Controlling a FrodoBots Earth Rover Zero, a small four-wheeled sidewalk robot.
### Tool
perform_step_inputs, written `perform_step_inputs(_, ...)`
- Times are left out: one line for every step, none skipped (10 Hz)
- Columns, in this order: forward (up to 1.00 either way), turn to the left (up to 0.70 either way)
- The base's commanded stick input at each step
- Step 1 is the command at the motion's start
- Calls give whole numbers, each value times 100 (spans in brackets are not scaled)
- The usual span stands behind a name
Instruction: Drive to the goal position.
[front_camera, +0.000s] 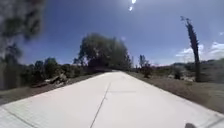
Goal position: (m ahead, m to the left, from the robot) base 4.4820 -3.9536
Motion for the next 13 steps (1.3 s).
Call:
perform_step_inputs(70, -35)
perform_step_inputs(70, -6)
perform_step_inputs(70, 0)
perform_step_inputs(70, 0)
perform_step_inputs(70, 0)
perform_step_inputs(70, 0)
perform_step_inputs(70, 0)
perform_step_inputs(70, 0)
perform_step_inputs(70, 0)
perform_step_inputs(70, 0)
perform_step_inputs(70, 0)
perform_step_inputs(70, 0)
perform_step_inputs(70, 0)
